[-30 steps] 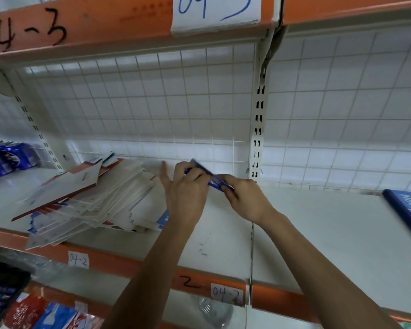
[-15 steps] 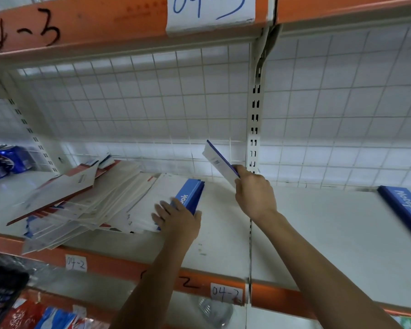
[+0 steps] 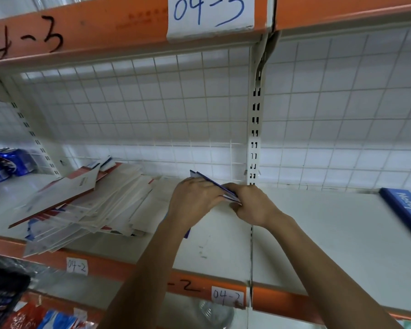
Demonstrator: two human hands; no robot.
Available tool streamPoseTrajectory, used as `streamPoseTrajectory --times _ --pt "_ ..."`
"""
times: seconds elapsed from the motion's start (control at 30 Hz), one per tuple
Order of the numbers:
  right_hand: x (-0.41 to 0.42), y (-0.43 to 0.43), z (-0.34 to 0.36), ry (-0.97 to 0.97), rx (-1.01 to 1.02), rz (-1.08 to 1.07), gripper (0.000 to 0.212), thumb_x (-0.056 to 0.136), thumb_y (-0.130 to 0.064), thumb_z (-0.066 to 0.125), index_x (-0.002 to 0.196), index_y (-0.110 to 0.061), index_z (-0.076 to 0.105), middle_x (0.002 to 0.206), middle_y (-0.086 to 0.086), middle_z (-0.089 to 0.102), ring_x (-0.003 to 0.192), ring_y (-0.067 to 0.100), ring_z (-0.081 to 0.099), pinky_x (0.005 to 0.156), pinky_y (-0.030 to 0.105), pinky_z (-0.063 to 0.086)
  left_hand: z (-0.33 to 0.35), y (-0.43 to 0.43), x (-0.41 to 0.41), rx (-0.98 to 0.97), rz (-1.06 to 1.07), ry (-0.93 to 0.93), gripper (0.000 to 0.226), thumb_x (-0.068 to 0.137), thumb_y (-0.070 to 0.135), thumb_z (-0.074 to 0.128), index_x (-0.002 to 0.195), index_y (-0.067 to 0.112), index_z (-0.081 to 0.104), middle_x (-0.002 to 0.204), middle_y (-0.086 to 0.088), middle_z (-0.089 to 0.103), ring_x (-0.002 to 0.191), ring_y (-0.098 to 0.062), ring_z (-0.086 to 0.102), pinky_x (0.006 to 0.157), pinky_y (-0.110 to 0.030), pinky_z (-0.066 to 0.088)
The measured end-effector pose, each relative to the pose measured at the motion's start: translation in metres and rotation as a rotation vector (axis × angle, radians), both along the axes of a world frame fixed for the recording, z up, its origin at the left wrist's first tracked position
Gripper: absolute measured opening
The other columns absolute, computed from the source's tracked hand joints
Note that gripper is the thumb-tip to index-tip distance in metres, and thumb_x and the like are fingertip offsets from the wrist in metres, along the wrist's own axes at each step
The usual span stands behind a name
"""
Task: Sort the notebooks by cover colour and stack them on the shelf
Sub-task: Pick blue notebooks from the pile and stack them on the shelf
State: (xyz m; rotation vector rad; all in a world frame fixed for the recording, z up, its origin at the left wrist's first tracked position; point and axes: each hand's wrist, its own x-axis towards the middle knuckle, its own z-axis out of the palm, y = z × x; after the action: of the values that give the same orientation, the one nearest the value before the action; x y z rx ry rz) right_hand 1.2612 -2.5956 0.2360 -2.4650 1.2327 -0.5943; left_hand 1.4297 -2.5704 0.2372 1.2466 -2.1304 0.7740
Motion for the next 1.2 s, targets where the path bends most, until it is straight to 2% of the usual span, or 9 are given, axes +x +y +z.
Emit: streamPoseTrajectory --times 0.1,0.2,0.37,0.47,0.53,0.67,0.9,1.07,1.2 --pt "-0.001 0.002 0.001 0.045 -0.110 -0.139 0.042 0.089 -0.006 0.044 0.125 -0.025 0.053 0.098 0.012 0.066 0.087 0.035 0.059 0.068 0.034 0.046 -0.006 0.002 -0.002 -0.076 0.059 0.206 0.026 0.079 0.038 0.066 0.094 0.017 0.066 0.092 0.000 0.067 0.087 -0.019 0.060 0.082 -0.025 0.042" --pt "0.001 0.002 0.006 -0.093 -0.171 -0.269 0.038 0.090 -0.005 0.043 0.125 -0.016 0.052 0.090 0.015 0.065 0.079 0.037 0.060 0.063 0.034 0.046 -0.017 0.004 -0.019 -0.011 0.225 0.665 0.068 0.074 0.030 0.076 0.130 0.008 0.047 0.132 -0.015 0.048 0.124 -0.025 0.043 0.102 -0.032 0.036" --pt "0.008 0.001 0.002 -0.105 -0.068 -0.179 0.034 0.093 -0.011 0.044 0.124 -0.021 0.054 0.097 0.009 0.067 0.083 0.031 0.061 0.065 0.031 0.046 -0.027 0.006 -0.039 0.020 0.189 0.873 0.073 0.070 0.014 0.082 0.131 -0.003 0.046 0.140 -0.025 0.037 0.125 -0.003 0.029 0.105 -0.003 0.018" --pt "0.007 0.000 -0.003 -0.119 -0.031 -0.160 0.040 0.090 -0.008 0.045 0.125 -0.025 0.054 0.100 0.005 0.068 0.088 0.028 0.061 0.068 0.030 0.047 -0.037 -0.002 -0.042 0.262 0.256 1.115 0.095 0.078 0.033 0.072 0.149 0.003 0.016 0.154 -0.020 0.017 0.138 -0.010 0.017 0.110 -0.016 0.016" --pt "0.008 -0.001 -0.006 -0.175 -0.015 -0.139 0.041 0.088 -0.006 0.045 0.124 -0.023 0.054 0.104 0.003 0.067 0.093 0.027 0.061 0.075 0.033 0.050 -0.041 -0.003 -0.044 0.524 0.152 1.168 0.079 0.090 0.042 0.055 0.151 0.015 0.014 0.148 -0.013 0.038 0.136 -0.020 0.037 0.112 -0.035 0.033" --pt "0.017 0.004 -0.019 -0.262 -0.026 -0.083 0.053 0.080 -0.009 0.054 0.133 -0.013 0.047 0.124 0.008 0.057 0.112 0.026 0.052 0.094 0.027 0.041 -0.034 0.011 -0.066 0.638 -0.107 1.371 0.035 0.102 0.035 0.029 0.128 0.022 0.048 0.112 0.000 0.063 0.108 -0.014 0.060 0.083 -0.017 0.048" --pt "-0.012 0.016 -0.018 -0.362 0.112 0.107 0.069 0.071 -0.027 0.072 0.135 -0.022 0.046 0.142 -0.003 0.034 0.133 0.012 0.028 0.112 0.025 0.021 -0.003 0.006 -0.063 0.603 -0.189 1.748 0.011 0.096 0.019 0.054 0.091 0.029 0.056 0.092 0.005 0.065 0.088 -0.014 0.064 0.082 -0.033 0.052" --pt "-0.044 -0.003 -0.003 -0.698 -0.071 -0.368 0.085 0.074 -0.034 0.074 0.142 -0.008 0.031 0.137 -0.005 0.034 0.130 0.009 0.029 0.110 0.024 0.021 0.004 0.004 -0.046 0.691 -0.266 1.675 0.008 0.087 0.017 0.066 0.092 0.020 0.061 0.087 0.005 0.070 0.084 -0.016 0.068 0.078 -0.038 0.054" --pt "-0.066 -0.013 0.000 -0.743 0.308 -0.263 0.037 0.077 -0.018 0.075 0.109 -0.023 0.058 0.116 -0.004 0.065 0.103 0.018 0.062 0.093 0.040 0.051 0.007 0.000 -0.054 0.637 -0.252 1.643 0.017 0.084 0.010 0.069 0.089 0.021 0.056 0.084 0.006 0.068 0.075 -0.011 0.068 0.063 -0.027 0.053"
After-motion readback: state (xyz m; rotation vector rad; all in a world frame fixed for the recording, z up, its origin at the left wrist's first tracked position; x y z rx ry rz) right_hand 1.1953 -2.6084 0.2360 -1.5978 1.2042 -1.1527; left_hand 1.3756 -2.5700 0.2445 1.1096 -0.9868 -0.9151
